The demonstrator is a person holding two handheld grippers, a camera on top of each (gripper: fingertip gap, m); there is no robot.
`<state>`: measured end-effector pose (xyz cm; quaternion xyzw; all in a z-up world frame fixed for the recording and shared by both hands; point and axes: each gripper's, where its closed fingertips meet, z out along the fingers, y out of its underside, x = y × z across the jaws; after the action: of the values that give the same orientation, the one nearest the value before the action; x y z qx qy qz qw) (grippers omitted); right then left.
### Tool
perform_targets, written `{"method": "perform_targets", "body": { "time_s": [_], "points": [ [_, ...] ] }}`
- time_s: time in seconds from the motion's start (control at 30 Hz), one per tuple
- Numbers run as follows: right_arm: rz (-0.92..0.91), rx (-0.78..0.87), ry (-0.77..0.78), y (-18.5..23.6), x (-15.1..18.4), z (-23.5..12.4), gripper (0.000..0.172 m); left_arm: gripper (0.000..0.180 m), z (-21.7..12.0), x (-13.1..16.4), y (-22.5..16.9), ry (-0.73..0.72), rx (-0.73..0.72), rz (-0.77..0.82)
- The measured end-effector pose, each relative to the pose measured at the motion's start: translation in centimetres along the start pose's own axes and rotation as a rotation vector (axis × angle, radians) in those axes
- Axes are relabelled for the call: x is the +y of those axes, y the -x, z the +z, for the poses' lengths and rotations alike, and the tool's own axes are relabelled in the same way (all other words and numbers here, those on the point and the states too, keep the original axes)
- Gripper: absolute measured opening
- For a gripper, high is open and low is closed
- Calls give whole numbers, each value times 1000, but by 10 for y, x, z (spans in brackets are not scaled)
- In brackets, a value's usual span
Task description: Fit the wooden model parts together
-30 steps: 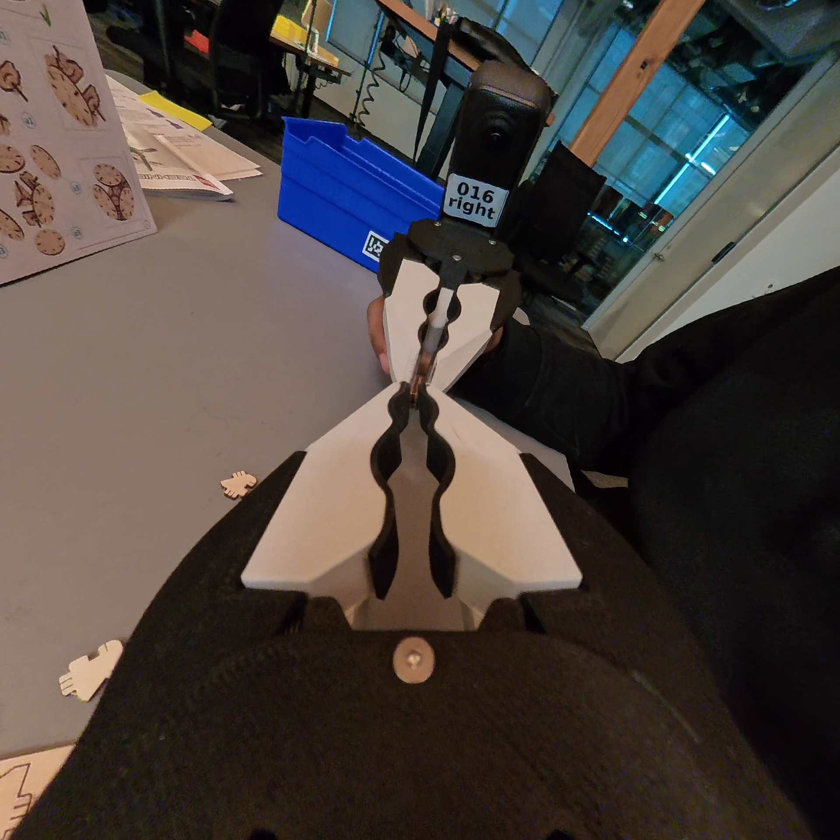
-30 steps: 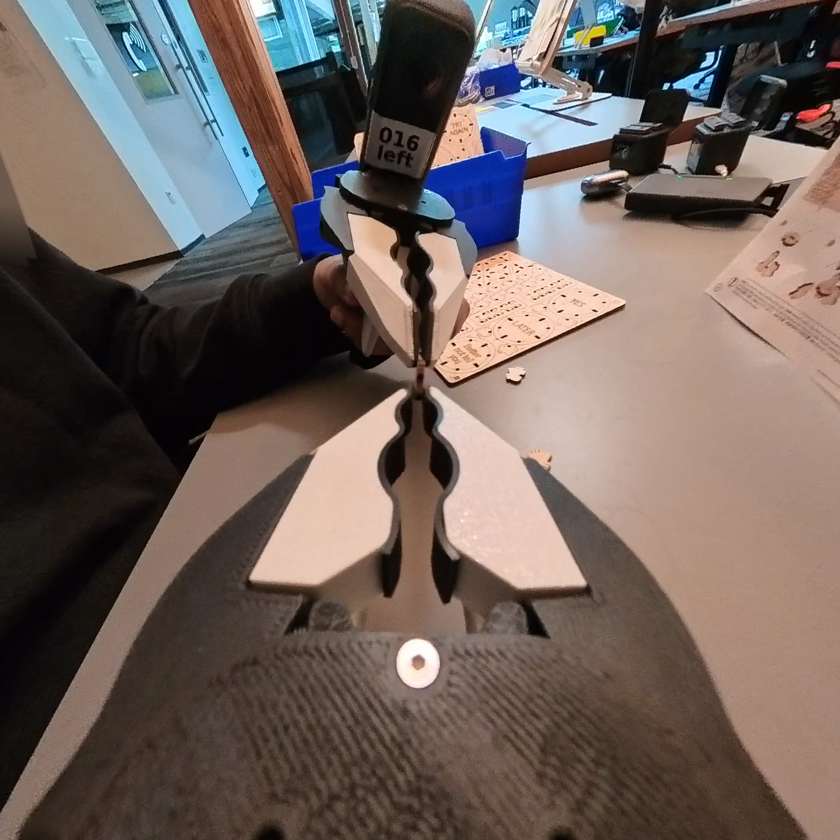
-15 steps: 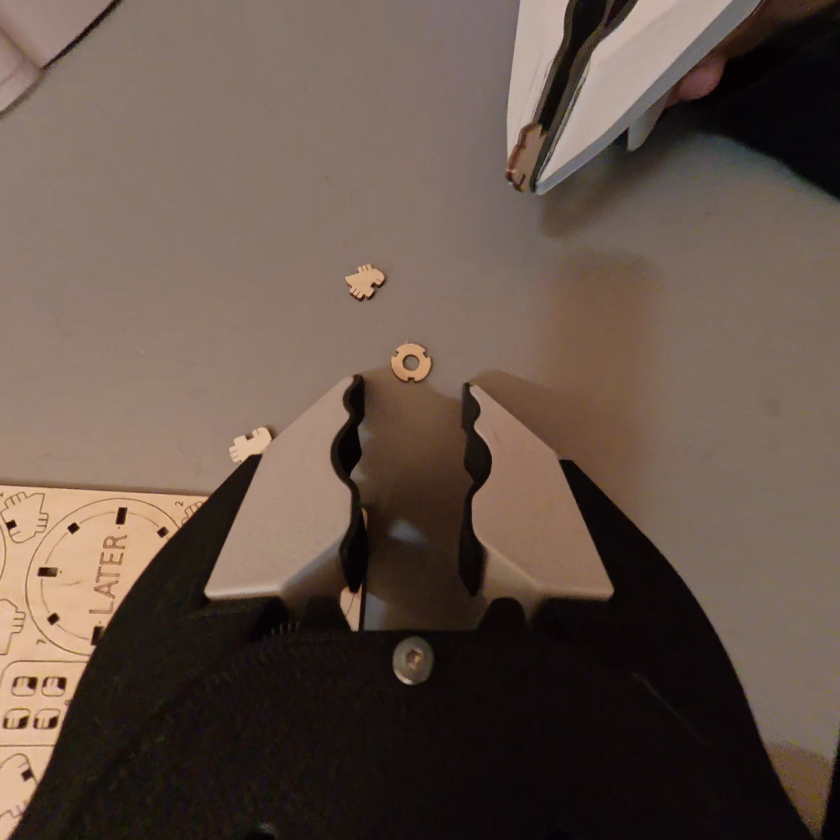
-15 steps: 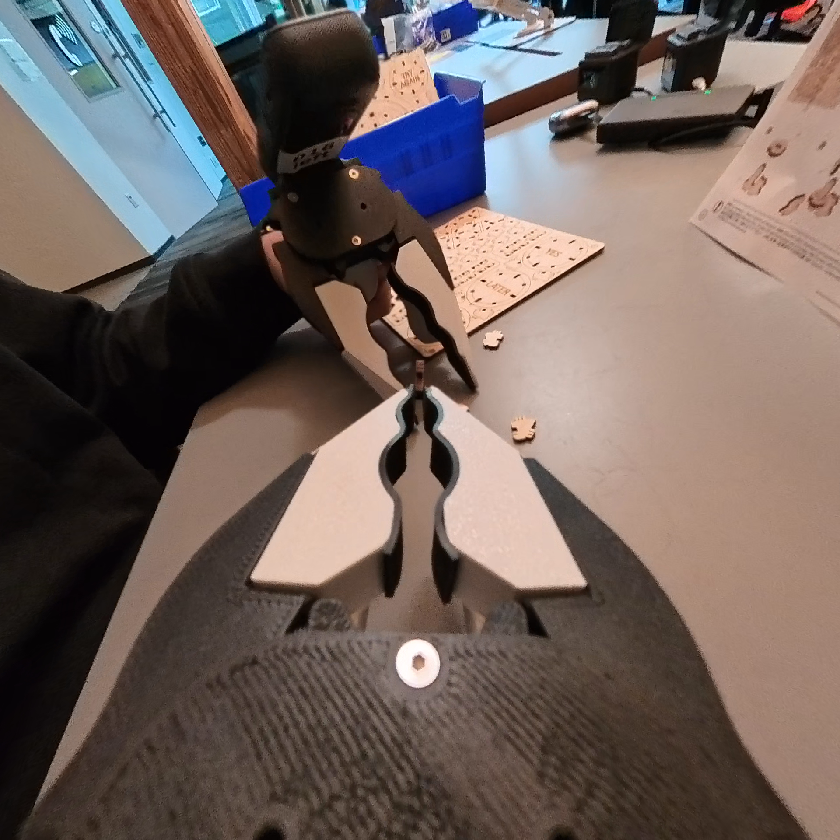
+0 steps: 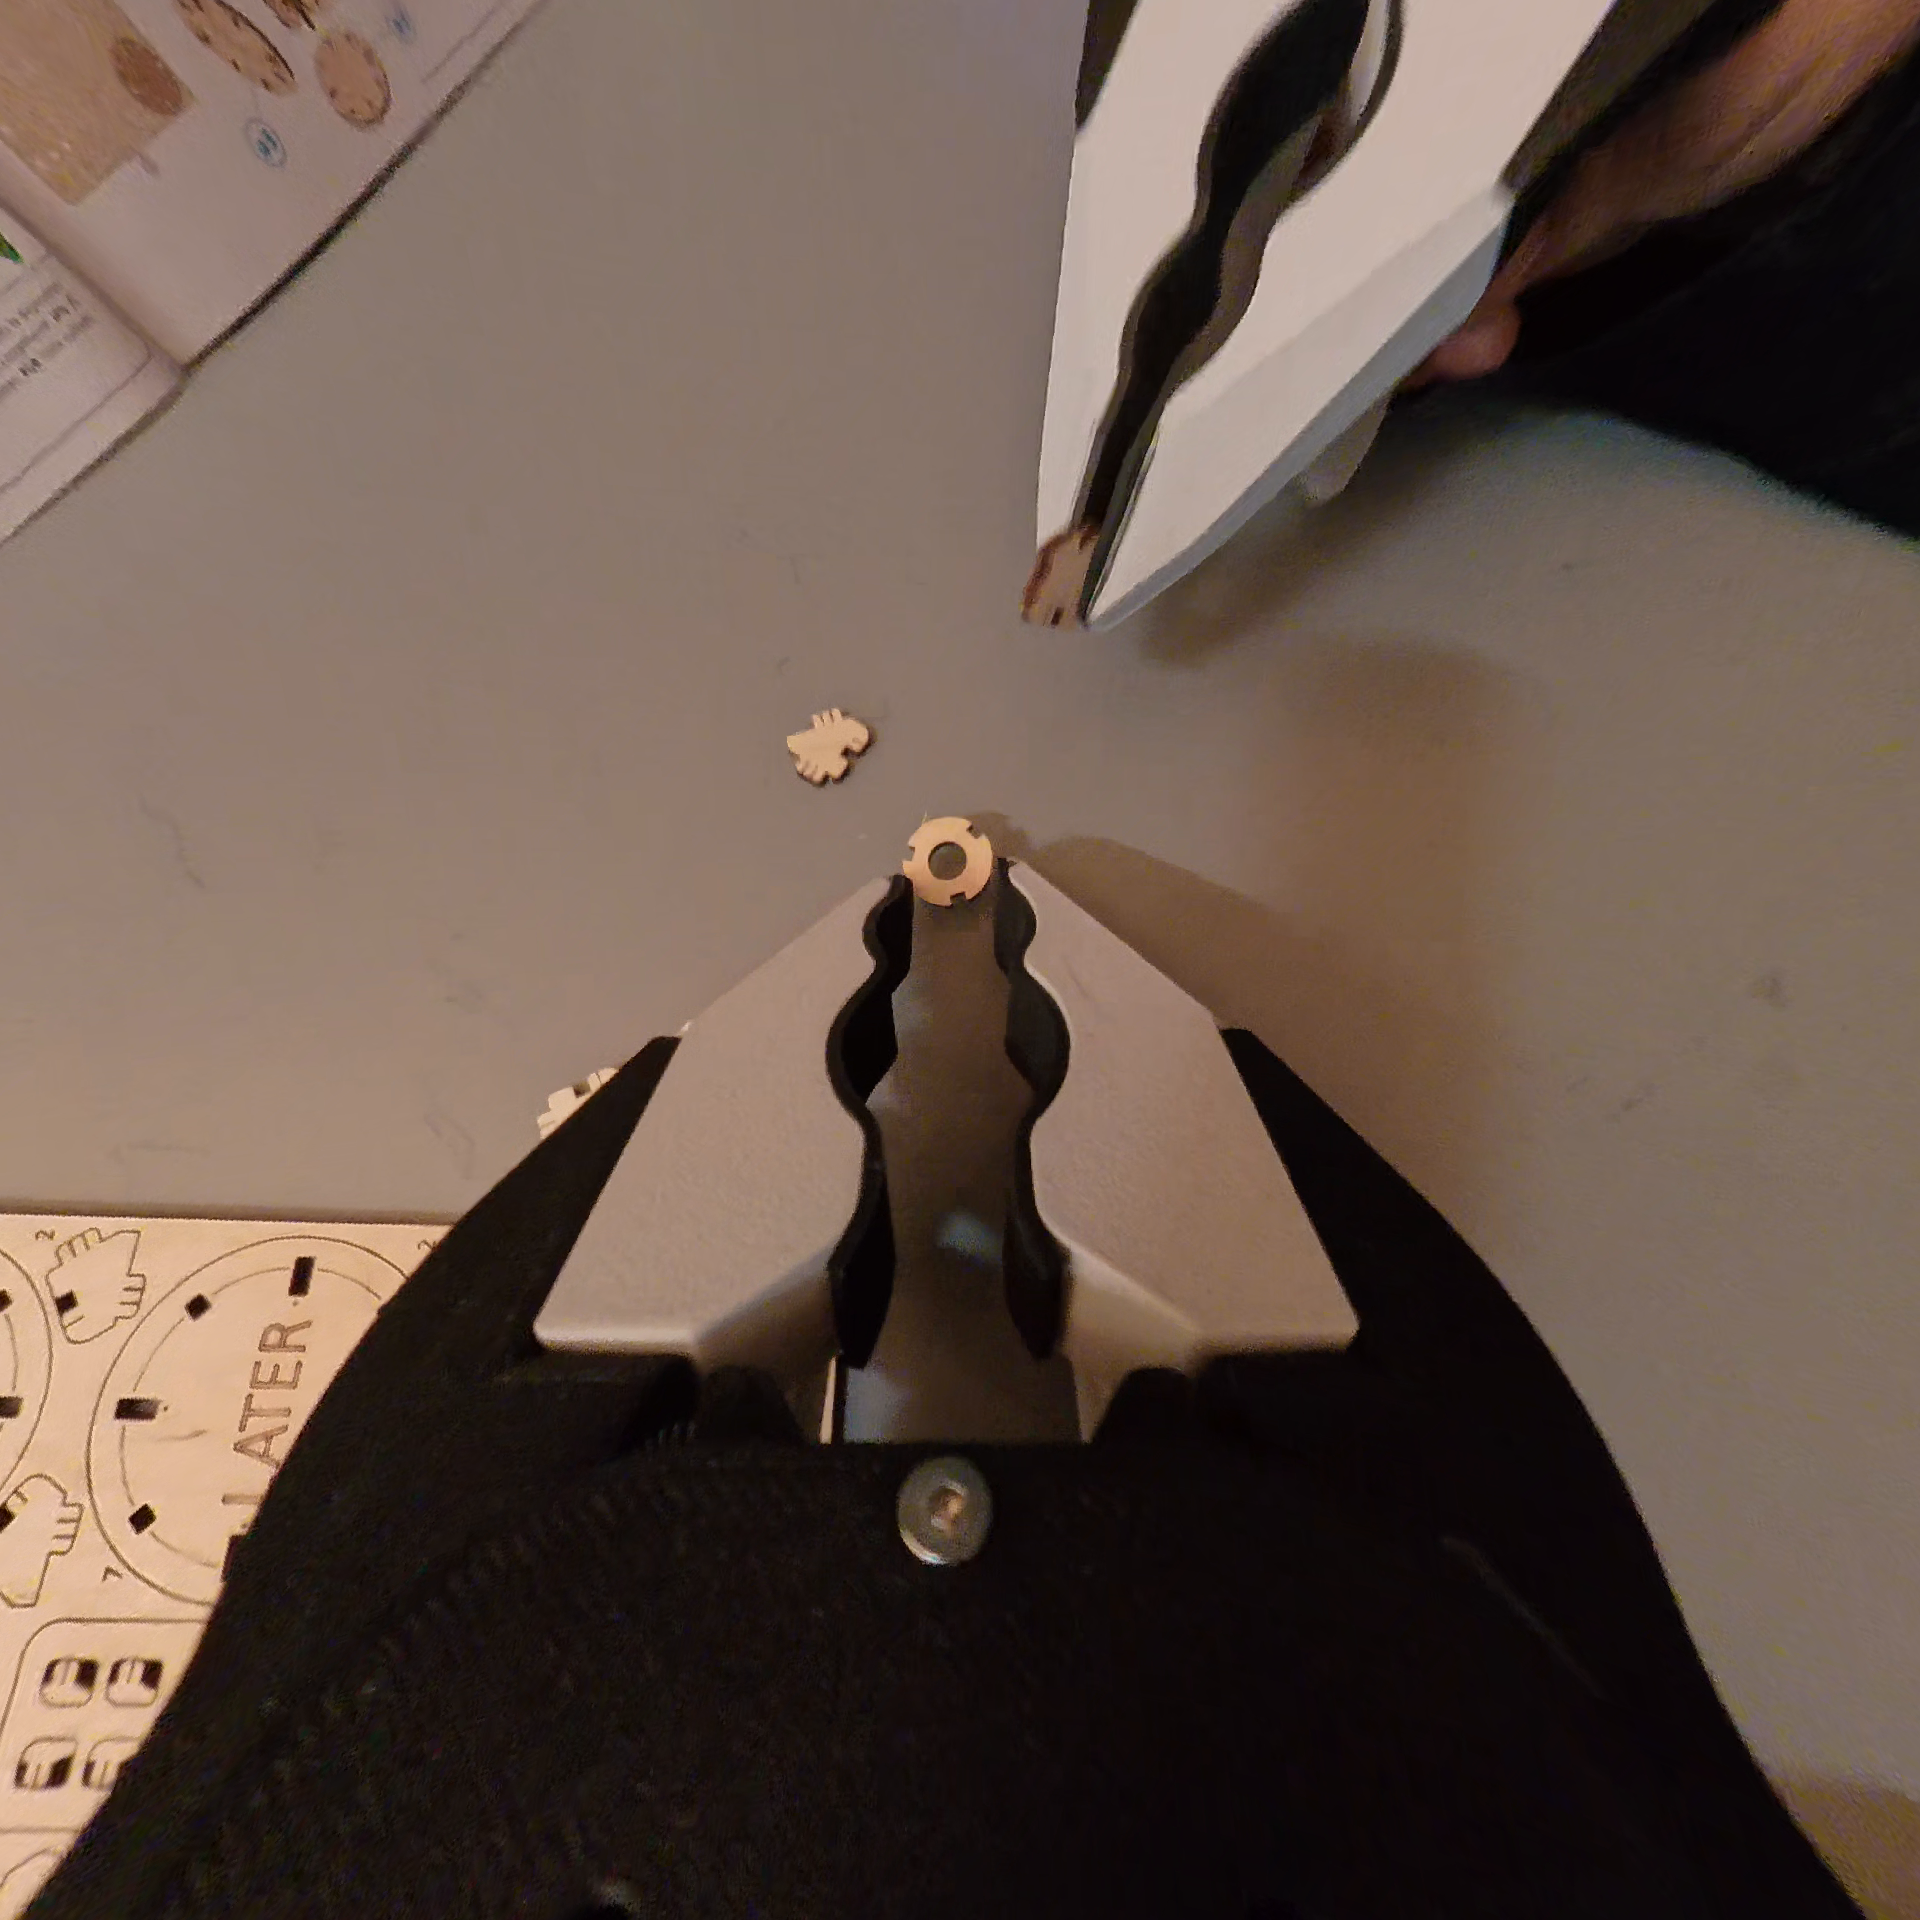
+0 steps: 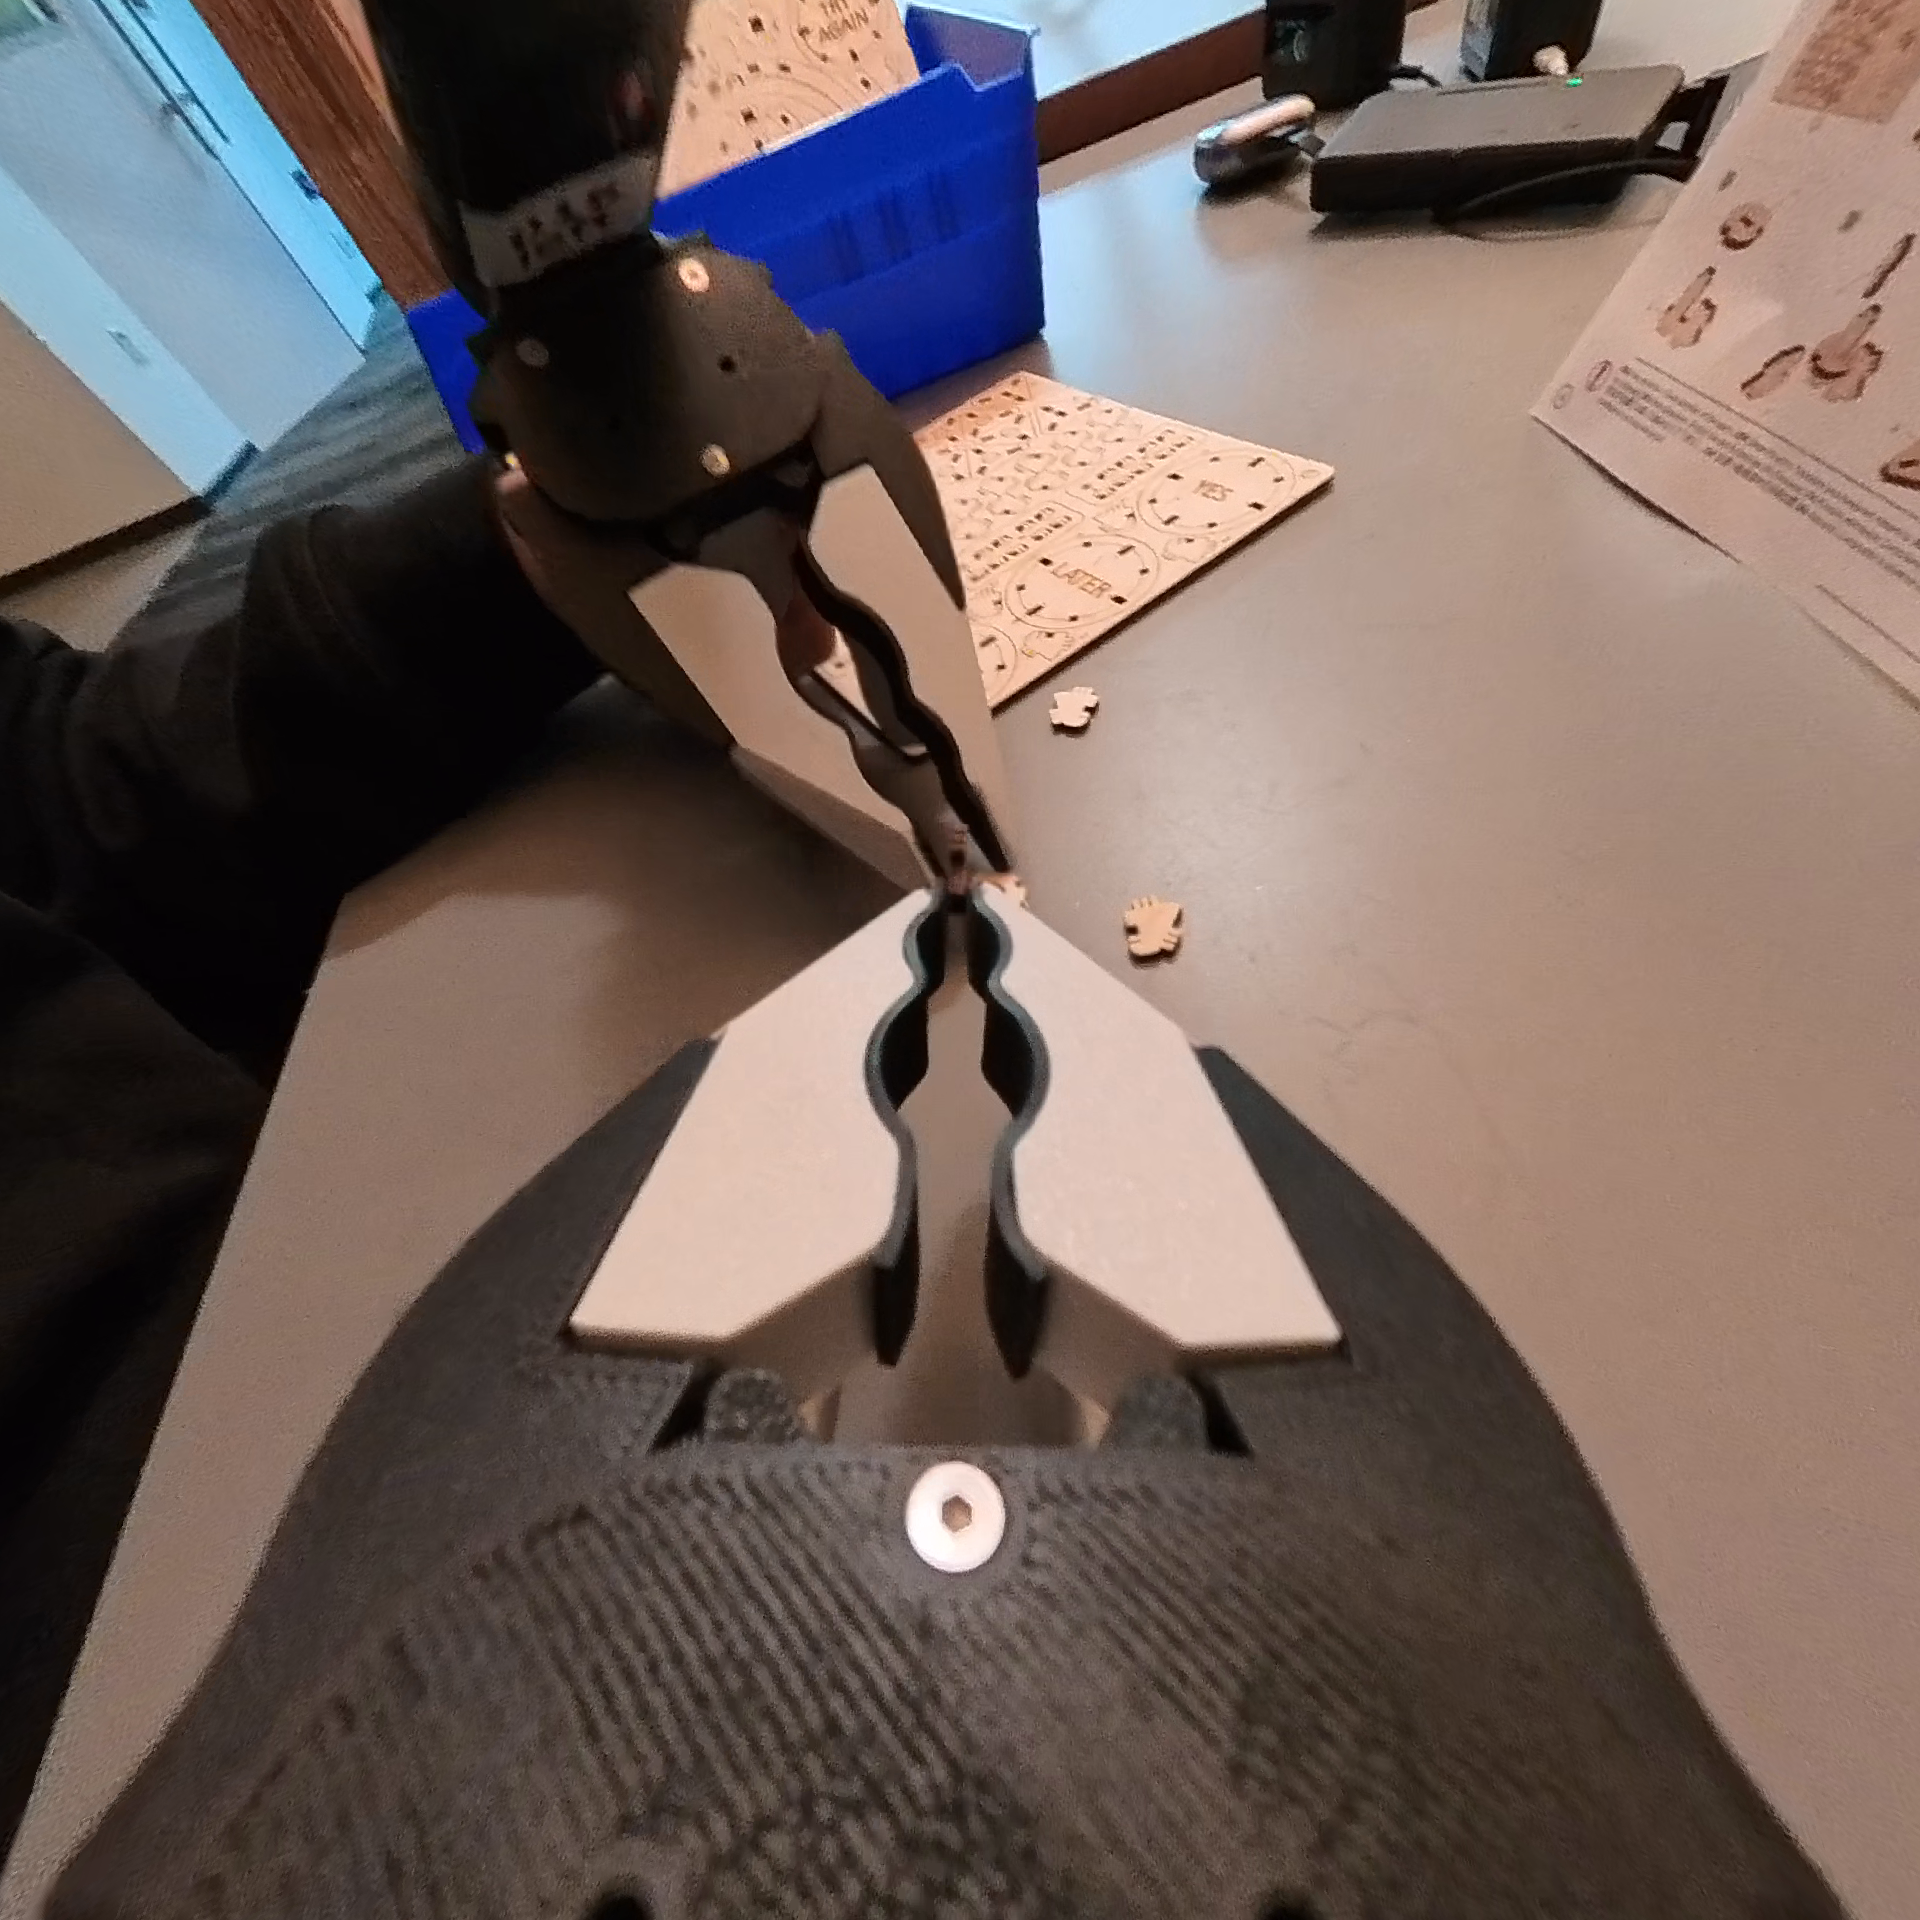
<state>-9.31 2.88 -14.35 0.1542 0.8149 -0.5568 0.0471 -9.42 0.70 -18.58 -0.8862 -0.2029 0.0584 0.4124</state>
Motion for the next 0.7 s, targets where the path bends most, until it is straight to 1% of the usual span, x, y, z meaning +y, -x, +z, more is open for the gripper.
{"method": "perform_targets", "body": {
  "time_s": [0.1,0.17,0.43,0.7],
  "points": [
    [-33,37,5,-2,0,2,0,14,-8,-16,-2,-94,28,-34],
    [-31,41,-1,-1,-1,4,0,14,-10,-21,-3,-126,38,-41],
    [-21,59,9,-3,0,6,0,14,-14,-34,-8,-195,67,-56],
    [-12,43,-2,-1,-2,7,0,13,-15,-35,-8,-203,72,-62]
  ]
}}
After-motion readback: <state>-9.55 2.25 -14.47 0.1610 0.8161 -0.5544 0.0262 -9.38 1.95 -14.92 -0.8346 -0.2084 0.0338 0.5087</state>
